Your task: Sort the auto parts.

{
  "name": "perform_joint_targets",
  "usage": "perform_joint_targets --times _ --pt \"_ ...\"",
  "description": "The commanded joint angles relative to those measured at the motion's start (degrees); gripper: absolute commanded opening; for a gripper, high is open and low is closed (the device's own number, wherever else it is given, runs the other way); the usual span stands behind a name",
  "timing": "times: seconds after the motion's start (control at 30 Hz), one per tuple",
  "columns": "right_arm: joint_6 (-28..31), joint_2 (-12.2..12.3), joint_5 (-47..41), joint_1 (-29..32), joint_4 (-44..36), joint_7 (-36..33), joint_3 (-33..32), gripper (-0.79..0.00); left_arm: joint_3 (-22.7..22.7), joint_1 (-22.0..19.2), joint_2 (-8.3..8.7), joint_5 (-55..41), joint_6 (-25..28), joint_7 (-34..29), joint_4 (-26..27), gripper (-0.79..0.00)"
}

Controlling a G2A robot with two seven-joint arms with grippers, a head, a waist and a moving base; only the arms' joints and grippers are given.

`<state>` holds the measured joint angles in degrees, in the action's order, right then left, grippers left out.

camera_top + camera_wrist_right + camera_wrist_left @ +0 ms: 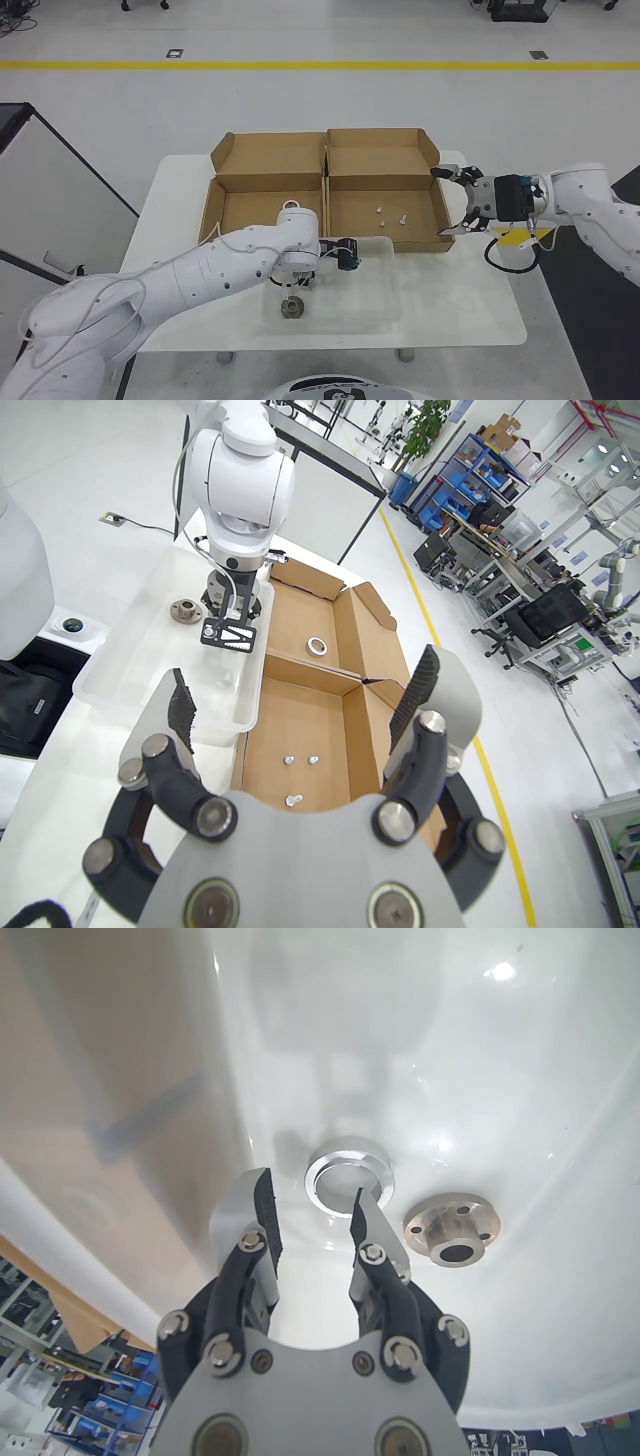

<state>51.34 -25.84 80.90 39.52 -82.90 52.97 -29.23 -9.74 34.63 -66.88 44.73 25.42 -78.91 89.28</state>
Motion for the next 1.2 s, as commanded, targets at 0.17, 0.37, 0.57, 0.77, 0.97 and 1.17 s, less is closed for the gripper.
perform_joint_targets --times 0.17,0.37,0.57,0.77,0.97,1.17 --pt "0.0 0.0 0.0 0.0 0.0 0.0 0.0 0.0 0.0 0.8 -0.76 1.4 -0.1 -0.1 -1.5 -0.4" --pt "0.0 0.0 0.0 0.0 0.0 0.0 0.0 0.0 0.0 1.0 -1.18 1.5 0.7 0.7 -2.0 -0.336" --pt "0.0 0.0 0.0 0.0 0.0 0.0 0.0 0.0 0.0 1.2 -0.87 -0.7 2.8 2.8 -1.3 -0.219" --pt "0.0 0.0 0.0 0.0 0.0 0.0 0.0 0.0 0.0 0.9 -0.18 -2.9 3.1 3.1 -0.7 -0.32" --pt "0.0 0.0 0.0 0.0 0.0 0.0 0.0 0.0 0.0 0.7 0.13 -5.0 1.6 1.6 -0.4 -0.434" --pt "0.0 0.0 0.0 0.0 0.0 0.0 0.0 0.0 0.0 0.7 0.18 -5.5 1.1 1.1 -0.1 -0.465"
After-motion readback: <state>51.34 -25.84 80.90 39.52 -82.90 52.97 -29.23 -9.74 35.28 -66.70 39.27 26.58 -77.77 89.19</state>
